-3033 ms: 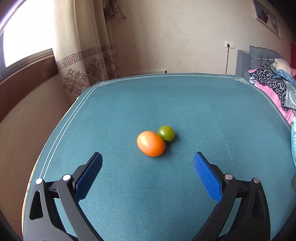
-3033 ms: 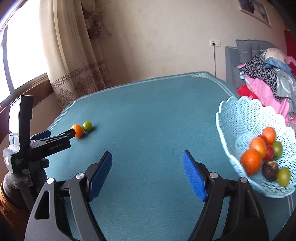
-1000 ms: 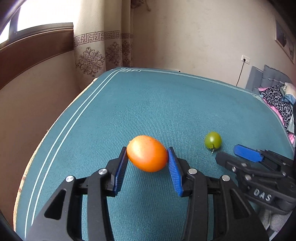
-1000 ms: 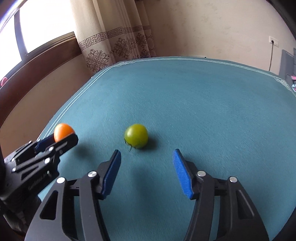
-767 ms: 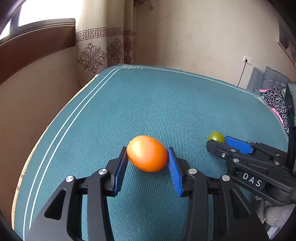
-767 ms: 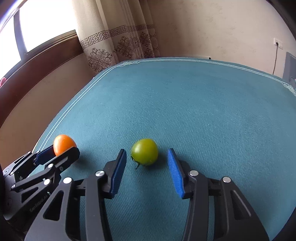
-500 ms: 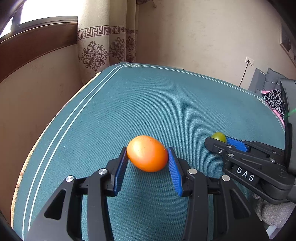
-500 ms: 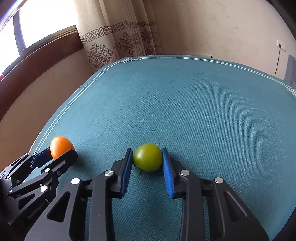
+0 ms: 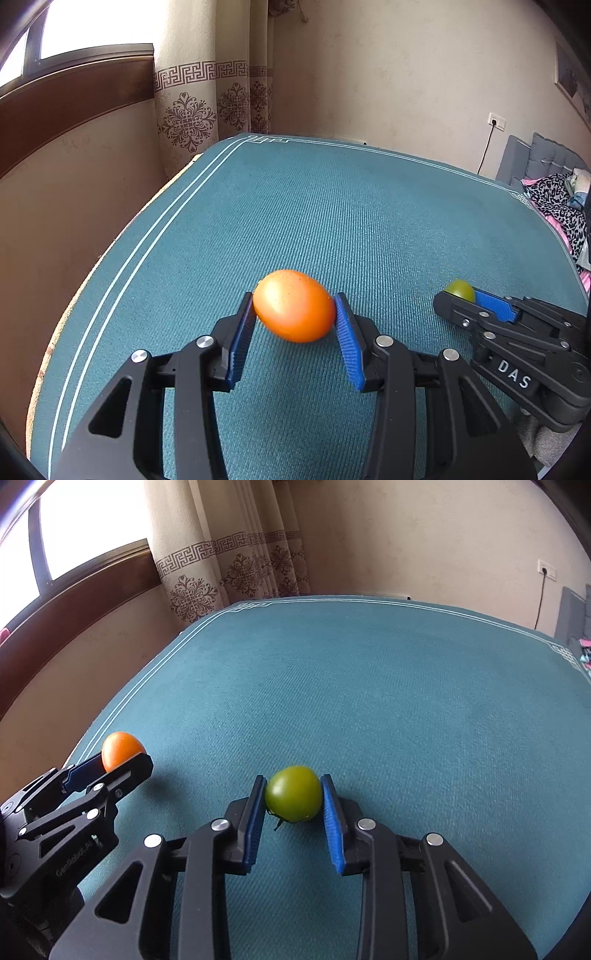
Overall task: Organize fruits
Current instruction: 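Carry the oval orange in the left gripper and green tomato in the right gripper to the basket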
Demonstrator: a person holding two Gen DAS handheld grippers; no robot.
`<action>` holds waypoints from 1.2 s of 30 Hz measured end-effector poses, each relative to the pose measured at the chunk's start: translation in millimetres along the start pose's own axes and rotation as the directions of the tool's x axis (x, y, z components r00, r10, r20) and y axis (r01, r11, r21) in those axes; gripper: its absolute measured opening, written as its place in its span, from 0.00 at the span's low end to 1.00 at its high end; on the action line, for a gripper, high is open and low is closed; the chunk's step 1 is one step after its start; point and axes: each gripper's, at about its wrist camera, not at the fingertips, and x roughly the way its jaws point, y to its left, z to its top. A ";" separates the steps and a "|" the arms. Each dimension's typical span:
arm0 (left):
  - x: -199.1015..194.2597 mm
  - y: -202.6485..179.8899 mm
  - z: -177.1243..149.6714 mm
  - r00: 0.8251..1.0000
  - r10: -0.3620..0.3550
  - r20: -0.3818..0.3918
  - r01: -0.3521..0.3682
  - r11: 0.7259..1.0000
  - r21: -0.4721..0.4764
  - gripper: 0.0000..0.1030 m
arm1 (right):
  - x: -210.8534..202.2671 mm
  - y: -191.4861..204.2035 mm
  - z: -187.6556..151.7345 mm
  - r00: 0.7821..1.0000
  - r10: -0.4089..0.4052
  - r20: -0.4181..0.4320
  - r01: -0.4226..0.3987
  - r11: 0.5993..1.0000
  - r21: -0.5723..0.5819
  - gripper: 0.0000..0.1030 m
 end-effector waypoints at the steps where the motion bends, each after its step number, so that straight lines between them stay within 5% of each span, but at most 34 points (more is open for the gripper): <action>1: -1.1 -1.0 -0.4 1.000 -0.001 0.003 0.001 1.000 0.003 0.43 | -2.7 -2.2 -2.5 1.000 -0.002 0.001 0.002 1.000 0.008 0.29; 36: -58.0 -70.9 -28.2 0.987 -0.161 0.004 0.159 0.977 0.143 0.43 | -106.8 -52.1 -61.0 0.992 -0.044 0.117 0.024 0.985 0.170 0.29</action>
